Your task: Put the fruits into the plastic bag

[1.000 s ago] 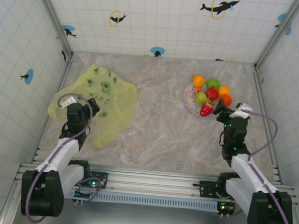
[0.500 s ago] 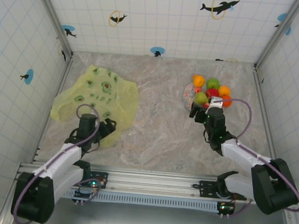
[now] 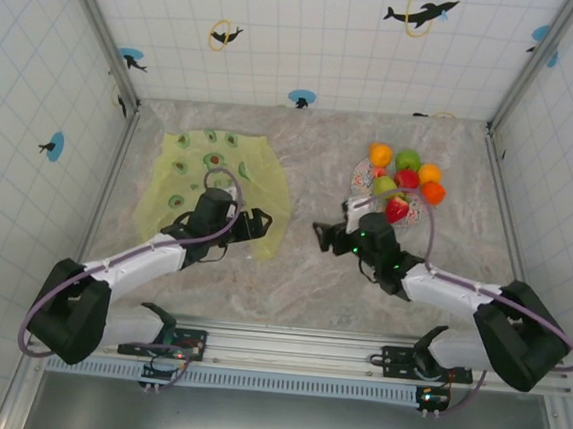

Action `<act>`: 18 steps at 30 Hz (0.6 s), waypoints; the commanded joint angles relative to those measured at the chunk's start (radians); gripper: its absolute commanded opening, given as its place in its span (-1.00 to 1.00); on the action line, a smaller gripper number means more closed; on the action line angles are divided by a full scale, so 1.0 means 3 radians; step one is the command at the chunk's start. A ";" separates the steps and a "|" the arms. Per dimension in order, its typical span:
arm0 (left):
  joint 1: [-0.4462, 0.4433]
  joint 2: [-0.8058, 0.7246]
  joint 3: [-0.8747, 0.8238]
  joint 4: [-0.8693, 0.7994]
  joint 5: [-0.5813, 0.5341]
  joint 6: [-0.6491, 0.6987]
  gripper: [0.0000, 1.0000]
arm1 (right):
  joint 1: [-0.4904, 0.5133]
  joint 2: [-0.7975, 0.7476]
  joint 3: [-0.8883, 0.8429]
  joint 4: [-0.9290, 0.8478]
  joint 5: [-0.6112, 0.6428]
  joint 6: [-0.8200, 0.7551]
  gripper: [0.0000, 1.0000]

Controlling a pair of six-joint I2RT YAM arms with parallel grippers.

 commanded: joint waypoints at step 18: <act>0.0722 -0.0711 0.0560 -0.1154 -0.0760 0.0695 0.95 | 0.0977 0.1878 0.1225 0.0445 0.0227 -0.0199 0.04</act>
